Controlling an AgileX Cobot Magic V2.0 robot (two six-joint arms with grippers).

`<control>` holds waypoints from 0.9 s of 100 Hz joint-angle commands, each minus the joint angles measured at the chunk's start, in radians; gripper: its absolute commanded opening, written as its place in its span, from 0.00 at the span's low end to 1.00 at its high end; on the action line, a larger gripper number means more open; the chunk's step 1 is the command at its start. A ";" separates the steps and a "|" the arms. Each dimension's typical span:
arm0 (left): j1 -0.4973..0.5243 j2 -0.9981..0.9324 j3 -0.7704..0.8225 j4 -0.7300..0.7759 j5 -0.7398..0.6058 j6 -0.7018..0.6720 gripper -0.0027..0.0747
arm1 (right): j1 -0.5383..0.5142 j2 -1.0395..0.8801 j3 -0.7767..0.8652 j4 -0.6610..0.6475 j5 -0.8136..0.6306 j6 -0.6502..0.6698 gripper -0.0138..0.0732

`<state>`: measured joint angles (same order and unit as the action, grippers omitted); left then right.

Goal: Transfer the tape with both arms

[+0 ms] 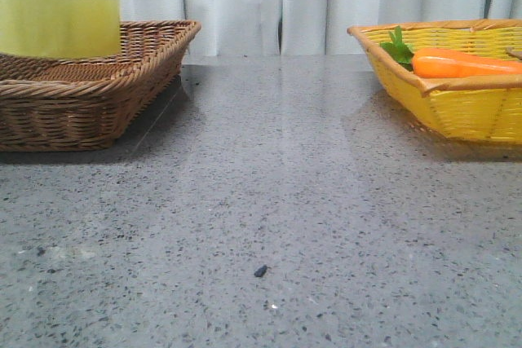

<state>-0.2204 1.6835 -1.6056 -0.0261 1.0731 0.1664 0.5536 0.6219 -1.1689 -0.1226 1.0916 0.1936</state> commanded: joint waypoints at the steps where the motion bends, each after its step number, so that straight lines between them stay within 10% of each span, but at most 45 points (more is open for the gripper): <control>1: 0.000 -0.055 -0.030 -0.023 -0.067 -0.023 0.45 | 0.000 0.013 -0.012 -0.013 -0.098 0.000 0.08; 29: -0.004 -0.226 0.076 -0.122 -0.332 -0.023 0.49 | 0.000 -0.077 -0.006 -0.078 -0.107 -0.002 0.08; 59: -0.171 -0.765 0.674 -0.175 -0.898 -0.021 0.30 | 0.000 -0.451 0.192 -0.298 -0.296 -0.004 0.08; 78: -0.218 -1.028 1.002 -0.177 -0.925 -0.021 0.00 | 0.000 -0.571 0.371 -0.324 -0.390 -0.004 0.08; 90: -0.218 -1.146 1.101 -0.177 -0.927 -0.021 0.01 | 0.000 -0.574 0.456 -0.342 -0.556 -0.004 0.08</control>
<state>-0.4295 0.6074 -0.5261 -0.1915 0.2294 0.1560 0.5536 0.0298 -0.7478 -0.4229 0.7352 0.1936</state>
